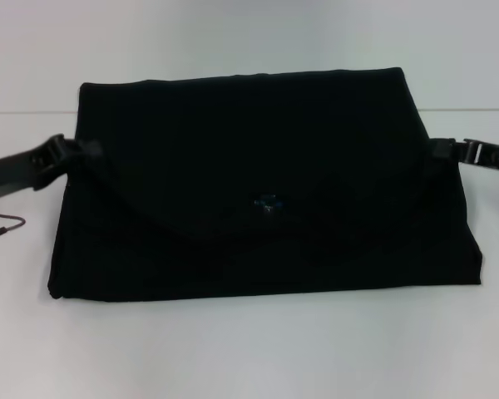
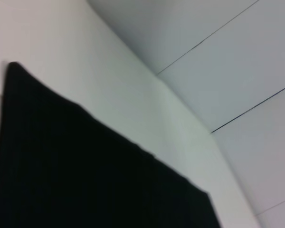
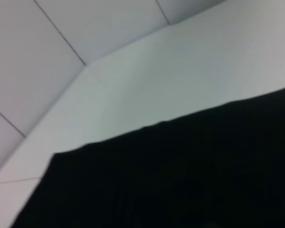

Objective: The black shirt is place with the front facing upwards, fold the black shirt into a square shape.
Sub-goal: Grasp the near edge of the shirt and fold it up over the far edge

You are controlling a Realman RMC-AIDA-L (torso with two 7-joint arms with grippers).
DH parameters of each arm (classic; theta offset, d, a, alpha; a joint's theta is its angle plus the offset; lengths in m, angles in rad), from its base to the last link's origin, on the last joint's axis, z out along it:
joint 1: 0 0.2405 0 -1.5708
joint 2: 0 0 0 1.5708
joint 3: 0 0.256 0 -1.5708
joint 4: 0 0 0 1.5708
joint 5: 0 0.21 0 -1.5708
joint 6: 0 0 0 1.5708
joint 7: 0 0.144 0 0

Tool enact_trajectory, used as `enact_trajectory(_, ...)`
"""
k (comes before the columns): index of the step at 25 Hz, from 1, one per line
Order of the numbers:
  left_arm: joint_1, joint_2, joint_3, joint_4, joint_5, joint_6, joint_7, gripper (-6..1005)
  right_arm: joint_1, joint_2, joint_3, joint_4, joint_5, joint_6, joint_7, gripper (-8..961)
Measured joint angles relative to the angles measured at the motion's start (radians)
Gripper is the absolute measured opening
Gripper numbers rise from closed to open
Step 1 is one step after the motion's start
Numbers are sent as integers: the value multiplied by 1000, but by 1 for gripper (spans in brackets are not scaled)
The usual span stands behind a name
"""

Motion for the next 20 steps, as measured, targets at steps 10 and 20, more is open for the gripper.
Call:
enact_trajectory(10, 5, -34, 52, 1, -4, -133, -8, 134, -15, 12, -71, -5, 2, 45, 24, 69)
enact_trajectory(20, 72, 33, 104, 11, 3, -73, -92, 377, -98, -27, 36, -14, 100, -65, 18, 438)
